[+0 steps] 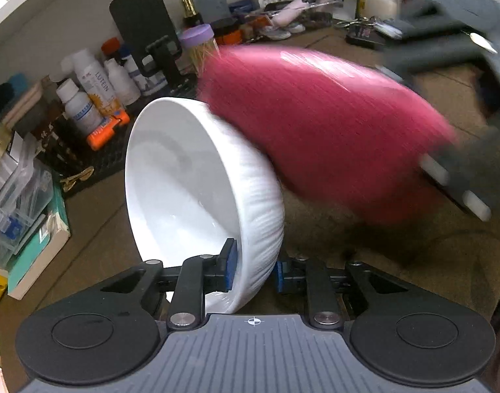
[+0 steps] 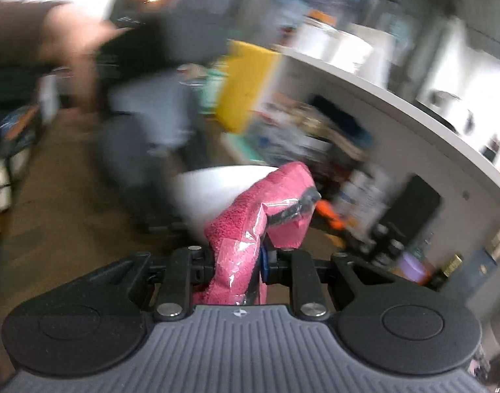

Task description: Clean bowl

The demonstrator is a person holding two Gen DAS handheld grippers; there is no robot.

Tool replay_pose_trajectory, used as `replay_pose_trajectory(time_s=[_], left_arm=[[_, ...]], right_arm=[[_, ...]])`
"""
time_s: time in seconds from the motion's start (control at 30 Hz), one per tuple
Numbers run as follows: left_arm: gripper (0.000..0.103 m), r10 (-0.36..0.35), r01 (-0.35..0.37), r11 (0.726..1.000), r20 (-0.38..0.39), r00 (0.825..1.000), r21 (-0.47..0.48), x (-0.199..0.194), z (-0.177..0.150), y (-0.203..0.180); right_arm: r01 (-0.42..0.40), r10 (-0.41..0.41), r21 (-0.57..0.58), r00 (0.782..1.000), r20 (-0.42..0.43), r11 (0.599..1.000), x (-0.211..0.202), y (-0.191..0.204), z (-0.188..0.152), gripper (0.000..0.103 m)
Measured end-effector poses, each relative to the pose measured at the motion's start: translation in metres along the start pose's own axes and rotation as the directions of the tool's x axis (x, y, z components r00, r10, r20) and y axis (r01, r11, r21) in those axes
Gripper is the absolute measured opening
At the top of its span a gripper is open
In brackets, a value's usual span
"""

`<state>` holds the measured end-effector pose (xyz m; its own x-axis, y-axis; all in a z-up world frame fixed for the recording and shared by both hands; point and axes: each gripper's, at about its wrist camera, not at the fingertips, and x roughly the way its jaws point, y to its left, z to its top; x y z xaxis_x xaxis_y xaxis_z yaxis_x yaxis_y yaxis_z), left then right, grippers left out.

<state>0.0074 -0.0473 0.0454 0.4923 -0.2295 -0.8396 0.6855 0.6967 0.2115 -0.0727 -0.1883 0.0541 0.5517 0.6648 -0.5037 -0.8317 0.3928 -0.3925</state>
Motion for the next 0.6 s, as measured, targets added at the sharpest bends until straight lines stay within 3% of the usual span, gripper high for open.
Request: replay_pose_trajectory(time_s=[0.1, 0.23, 0.37, 0.6], left_arm=[[0.025, 0.007, -0.007, 1.000, -0.005, 1.000, 0.001, -0.002, -0.001, -0.004], [0.025, 0.014, -0.014, 1.000, -0.005, 1.000, -0.010, -0.003, -0.002, -0.004], [0.025, 0.014, -0.014, 1.000, 0.001, 1.000, -0.009, -0.005, -0.004, -0.005], [0.027, 0.017, -0.017, 1.000, 0.000, 1.000, -0.005, -0.006, -0.005, -0.006]], right_arm=[[-0.036, 0.035, -0.052, 0.999, -0.021, 0.998, -0.012, 0.020, 0.003, 0.022], [-0.025, 0.023, -0.057, 0.999, -0.041, 0.998, -0.008, 0.013, 0.005, 0.022], [0.101, -0.101, -0.008, 0.992, -0.076, 0.995, 0.015, -0.021, 0.005, 0.022], [0.198, -0.189, 0.090, 0.978, -0.091, 0.976, 0.045, -0.073, -0.003, 0.022]])
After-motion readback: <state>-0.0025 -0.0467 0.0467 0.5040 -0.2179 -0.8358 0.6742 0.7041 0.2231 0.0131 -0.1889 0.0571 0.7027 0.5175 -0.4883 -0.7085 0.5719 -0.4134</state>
